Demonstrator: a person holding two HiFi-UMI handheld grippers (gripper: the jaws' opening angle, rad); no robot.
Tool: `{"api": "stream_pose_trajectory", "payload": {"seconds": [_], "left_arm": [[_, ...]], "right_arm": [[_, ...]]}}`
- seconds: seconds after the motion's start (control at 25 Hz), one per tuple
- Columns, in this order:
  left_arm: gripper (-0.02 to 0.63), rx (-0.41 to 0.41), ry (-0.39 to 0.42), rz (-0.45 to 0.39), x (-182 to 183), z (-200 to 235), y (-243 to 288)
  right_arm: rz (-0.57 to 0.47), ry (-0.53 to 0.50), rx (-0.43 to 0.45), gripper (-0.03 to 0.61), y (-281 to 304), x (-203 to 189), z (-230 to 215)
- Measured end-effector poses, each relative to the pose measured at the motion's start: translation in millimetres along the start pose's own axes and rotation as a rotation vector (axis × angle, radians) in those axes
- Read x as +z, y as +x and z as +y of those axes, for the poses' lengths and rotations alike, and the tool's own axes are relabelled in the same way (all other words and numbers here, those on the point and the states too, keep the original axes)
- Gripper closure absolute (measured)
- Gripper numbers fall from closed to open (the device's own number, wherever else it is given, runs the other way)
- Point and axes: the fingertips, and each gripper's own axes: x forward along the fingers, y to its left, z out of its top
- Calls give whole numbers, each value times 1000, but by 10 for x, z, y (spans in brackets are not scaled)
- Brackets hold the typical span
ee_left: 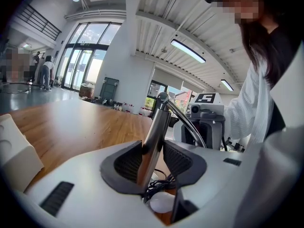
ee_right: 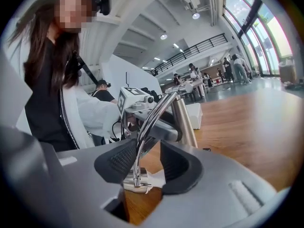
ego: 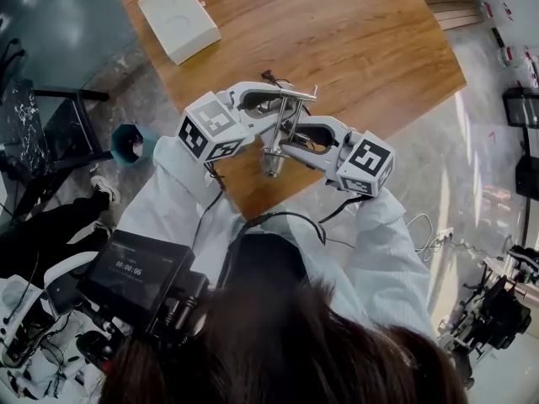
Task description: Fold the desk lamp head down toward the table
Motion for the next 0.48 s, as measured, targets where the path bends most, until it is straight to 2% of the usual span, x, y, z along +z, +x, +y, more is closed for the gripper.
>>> {"api": "stream_pose_trajectory", "payload": {"seconds": [0.08,0.2,0.32,0.48], "left_arm": [[474,18,-10,-19,-12,25,-6],[476,75,-42,-11,-119,59,-53],[476,145,-86,0,-269,123,-213],[476,271,-129,-72,-158,157,-546]], "right_arm": [[23,27,-19,409,26,-16,-40],[29,111,-79,420,10,-47,-66],[-41,150,-155,420,-152,-20,-37],[-118,194,-284,432,-401,-1,10]]}}
